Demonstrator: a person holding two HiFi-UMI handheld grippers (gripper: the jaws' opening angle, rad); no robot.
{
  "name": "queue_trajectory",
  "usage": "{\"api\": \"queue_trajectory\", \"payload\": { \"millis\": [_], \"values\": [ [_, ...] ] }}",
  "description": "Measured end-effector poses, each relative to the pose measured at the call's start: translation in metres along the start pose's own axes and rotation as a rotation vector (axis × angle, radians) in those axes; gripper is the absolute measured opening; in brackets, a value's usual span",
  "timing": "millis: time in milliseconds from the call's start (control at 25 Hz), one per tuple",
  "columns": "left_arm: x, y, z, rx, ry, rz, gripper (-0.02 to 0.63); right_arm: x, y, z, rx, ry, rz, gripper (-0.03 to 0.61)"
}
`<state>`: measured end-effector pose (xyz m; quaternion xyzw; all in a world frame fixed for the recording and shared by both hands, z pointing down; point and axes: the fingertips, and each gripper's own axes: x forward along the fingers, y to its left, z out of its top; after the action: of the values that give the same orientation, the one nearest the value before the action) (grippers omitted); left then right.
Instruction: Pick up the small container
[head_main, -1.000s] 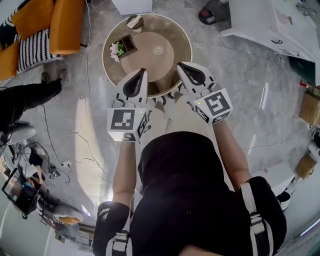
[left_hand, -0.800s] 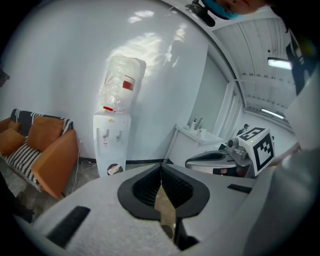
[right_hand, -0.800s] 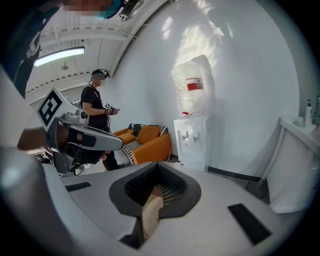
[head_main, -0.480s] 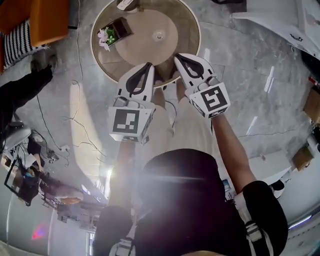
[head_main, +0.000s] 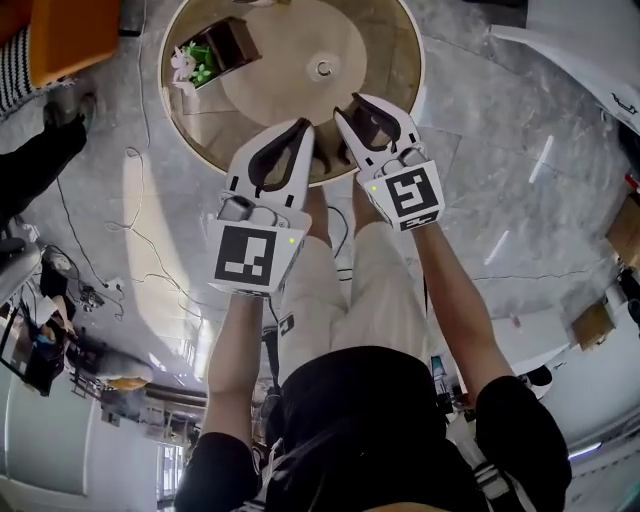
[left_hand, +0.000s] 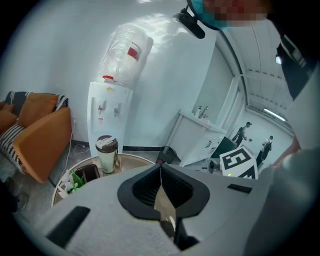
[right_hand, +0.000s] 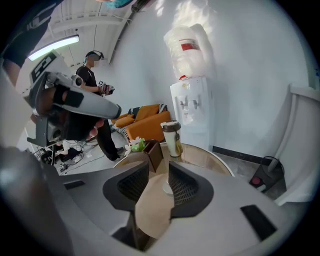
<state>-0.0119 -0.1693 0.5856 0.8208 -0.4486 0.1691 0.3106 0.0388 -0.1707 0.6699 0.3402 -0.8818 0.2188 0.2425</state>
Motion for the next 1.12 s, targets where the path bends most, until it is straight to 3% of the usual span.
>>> {"api": "queue_trajectory", "payload": {
  "millis": [120, 280, 400, 880, 1120],
  "values": [
    [0.012, 0.007, -0.013, 0.018, 0.011, -0.006, 0.020, 0.026, -0.012, -0.020, -0.023, 0.018, 0.008, 0.140],
    [0.016, 0.012, -0.029, 0.014, 0.016, -0.010, 0.020, 0.051, -0.023, -0.046, -0.060, 0.062, -0.006, 0.273],
    [0.020, 0.017, -0.042, 0.004, 0.044, -0.005, 0.020, 0.071, -0.032, -0.066, -0.057, 0.084, -0.024, 0.317],
    [0.027, 0.045, -0.054, -0.019, 0.064, 0.030, 0.020, 0.140, -0.040, -0.107, -0.132, 0.166, -0.019, 0.354],
    [0.032, 0.046, -0.053, -0.020, 0.071, 0.032, 0.020, 0.155, -0.048, -0.110, -0.238, 0.192, -0.025, 0.353]
  ]
}}
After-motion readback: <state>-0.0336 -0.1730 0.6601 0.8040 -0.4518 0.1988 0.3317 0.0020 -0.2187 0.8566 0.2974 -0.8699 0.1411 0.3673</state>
